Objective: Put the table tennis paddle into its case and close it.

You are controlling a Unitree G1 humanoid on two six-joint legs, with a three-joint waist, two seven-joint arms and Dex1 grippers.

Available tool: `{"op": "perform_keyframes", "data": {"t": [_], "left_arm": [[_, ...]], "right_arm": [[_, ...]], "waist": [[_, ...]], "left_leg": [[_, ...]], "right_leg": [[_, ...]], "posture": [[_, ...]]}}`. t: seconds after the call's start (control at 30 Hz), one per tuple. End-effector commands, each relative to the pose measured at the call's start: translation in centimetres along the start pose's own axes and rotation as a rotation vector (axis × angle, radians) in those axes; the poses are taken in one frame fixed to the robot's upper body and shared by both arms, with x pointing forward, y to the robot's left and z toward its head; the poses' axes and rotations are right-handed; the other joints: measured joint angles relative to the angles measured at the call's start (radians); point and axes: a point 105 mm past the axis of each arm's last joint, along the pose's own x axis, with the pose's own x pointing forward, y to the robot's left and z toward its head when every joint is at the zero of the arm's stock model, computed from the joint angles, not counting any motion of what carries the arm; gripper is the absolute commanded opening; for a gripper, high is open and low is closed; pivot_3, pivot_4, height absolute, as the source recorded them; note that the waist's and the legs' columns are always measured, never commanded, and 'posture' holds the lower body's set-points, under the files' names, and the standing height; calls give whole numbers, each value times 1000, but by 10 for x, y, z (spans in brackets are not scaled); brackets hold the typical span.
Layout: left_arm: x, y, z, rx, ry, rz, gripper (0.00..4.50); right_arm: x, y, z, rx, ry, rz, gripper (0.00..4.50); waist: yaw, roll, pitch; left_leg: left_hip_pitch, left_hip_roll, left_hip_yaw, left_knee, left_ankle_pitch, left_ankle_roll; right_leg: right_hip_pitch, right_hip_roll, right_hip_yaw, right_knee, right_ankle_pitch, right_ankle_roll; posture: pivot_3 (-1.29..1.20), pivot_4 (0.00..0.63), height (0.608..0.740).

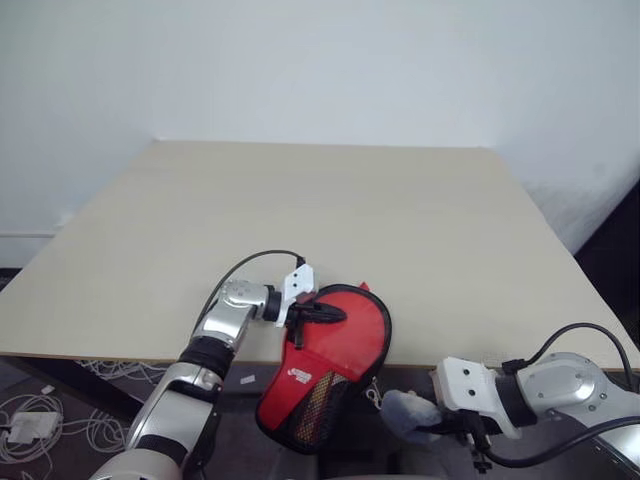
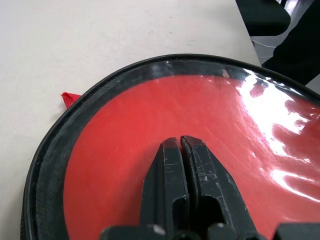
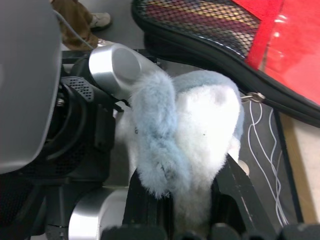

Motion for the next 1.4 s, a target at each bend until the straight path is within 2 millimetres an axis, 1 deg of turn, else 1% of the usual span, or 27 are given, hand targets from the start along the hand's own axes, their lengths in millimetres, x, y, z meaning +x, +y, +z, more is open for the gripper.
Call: {"op": "perform_keyframes", "data": {"t": [0.03, 0.23, 0.3, 0.33, 0.47, 0.57, 0.63, 0.73, 0.8, 0.9, 0.97, 1.0, 1.07, 1.13, 1.17, 1.3, 1.4], "left_arm": [[11, -8, -20, -48, 71, -32, 0], [14, -3, -20, -45, 64, -5, 0], [14, -2, -20, -45, 63, 1, 0], [15, -1, -21, -45, 62, 3, 0], [16, 0, -22, -45, 60, 13, 0], [16, 2, -23, -44, 59, 25, 0], [16, 3, -23, -42, 59, 32, 0], [17, 5, -22, -39, 54, 43, 0], [17, 5, -22, -38, 51, 48, 0], [16, 6, -22, -39, 47, 58, 0], [15, 6, -23, -40, 46, 61, 0], [15, 6, -23, -40, 45, 62, 0], [13, 6, -23, -41, 44, 67, 0], [11, 6, -23, -41, 37, 77, 0], [11, 7, -22, -40, 34, 81, 0], [5, 11, -11, -52, -25, 102, 0], [2, 10, -10, -51, -26, 108, 0]], "right_arm": [[0, -2, 4, -17, -9, 3, 377], [-3, -9, 3, -12, -4, -19, 377], [-5, -12, 3, -6, -2, -27, 1067], [-6, -13, 3, -1, -1, -31, 1239], [-11, -19, 3, 1, 2, -47, 2768], [-19, -23, 10, -24, -14, -55, 3854], [-23, -27, 14, -20, -37, -63, 4481], [-38, -52, 31, 25, -142, -144, 4481], [-42, -76, 36, 74, -191, -246, 4481], [-39, -116, 29, 182, -202, -424, 4481], [-33, -135, 25, 256, -210, -504, 4481], [-29, -141, 23, 284, -216, -528, 4481], [-20, -149, 21, 328, -230, -552, 4481], [-10, -152, 18, 370, -241, -558, 4481], [-6, -153, 16, 385, -241, -563, 4481], [16, -155, 8, 459, -257, -557, 4481], [31, -153, 7, 481, -265, -536, 4481]], "waist": [[0, 0, 0], [0, 0, 0], [0, 0, 0], [-1, 0, 0], [0, 0, 0], [-1, 0, 0], [0, 0, 0], [-2, 0, 0], [-4, -1, -1], [-1, 0, -2], [-1, 0, -2], [-1, 0, -2], [-1, 0, -3], [-2, 0, -3], [-3, 0, -3], [-6, 0, -3], [-14, 0, -3]], "left_leg": [[0, 0, 0, 0, 0, 0], [0, 0, 0, 0, 0, 0], [0, 0, 0, 0, 0, 0], [0, 0, 0, 0, 0, 0], [0, 0, 0, 0, 0, 0], [1, 0, 0, 0, 0, 0], [1, 0, 0, 0, 0, 0], [2, 0, 0, 0, 0, 0], [2, 0, 0, 0, 0, 0], [2, 0, 0, -1, 0, 0], [1, 0, 0, -1, 0, 0], [1, 0, 0, -1, 0, 0], [1, 0, 0, -1, 0, 0], [1, 0, 0, -1, 2, 4], [1, 0, 1, -1, 2, 4], [1, 1, 1, -1, 2, 4], [0, 1, 1, -2, 3, 4]], "right_leg": [[0, 0, 0, 0, 0, 0], [0, 0, 0, 0, 0, 0], [0, 0, 0, 0, 0, 0], [0, 0, 0, 0, 0, 0], [0, 0, 0, 0, 0, 0], [0, 0, 0, 0, 0, 0], [1, 0, 0, 0, 0, 0], [1, 0, 0, 0, 0, 0], [1, 0, 0, 0, 0, 0], [1, 0, 0, 0, 0, 0], [1, 0, 0, 0, 0, 0], [1, 0, 0, 0, 0, 0], [0, 0, 0, 1, 1, 0], [0, 1, 1, 1, 1, -1], [0, 1, 1, 1, 1, -1], [-1, 1, 1, 2, 1, -1], [-2, 1, 1, 2, 1, -1]], "posture": [[0, 0, 740], [0, 0, 740], [0, 0, 740], [0, 0, 740], [0, 0, 740], [0, 0, 740], [0, 0, 740], [0, 0, 740], [0, 0, 740], [0, 0, 740], [0, 0, 740], [0, 0, 740], [0, 0, 740], [0, 0, 740], [0, 0, 740], [0, 0, 740], [0, 0, 740]]}}
